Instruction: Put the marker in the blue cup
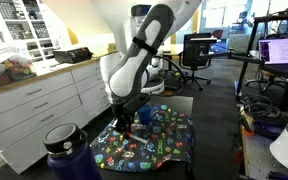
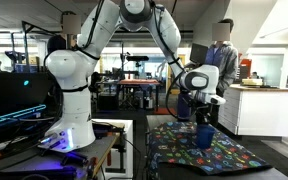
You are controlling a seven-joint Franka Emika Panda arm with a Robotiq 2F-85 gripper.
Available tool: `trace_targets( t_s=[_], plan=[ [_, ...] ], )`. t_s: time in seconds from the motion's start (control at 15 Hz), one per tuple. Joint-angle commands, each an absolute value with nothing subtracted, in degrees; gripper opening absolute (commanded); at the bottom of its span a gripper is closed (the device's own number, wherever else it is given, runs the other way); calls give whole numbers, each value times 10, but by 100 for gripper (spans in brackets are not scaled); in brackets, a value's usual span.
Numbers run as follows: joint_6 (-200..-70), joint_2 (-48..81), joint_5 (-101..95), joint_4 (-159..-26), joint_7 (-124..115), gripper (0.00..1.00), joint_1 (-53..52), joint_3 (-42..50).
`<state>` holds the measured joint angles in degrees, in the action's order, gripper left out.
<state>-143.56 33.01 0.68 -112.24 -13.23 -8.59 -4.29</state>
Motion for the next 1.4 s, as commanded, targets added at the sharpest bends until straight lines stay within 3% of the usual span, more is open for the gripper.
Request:
trace_targets(
  t_s=[0.0, 0.07, 0.73, 1.33],
  plan=[
    [-1413, 335, 11, -1104, -133, 2, -93, -36],
    [-1406, 333, 14, -1103, -133, 6, -92, -38],
    [-1306, 299, 11, -1051, -138, 6, -96, -37],
    [-1325, 258, 8, -1045, -132, 6, -91, -35]
  ],
)
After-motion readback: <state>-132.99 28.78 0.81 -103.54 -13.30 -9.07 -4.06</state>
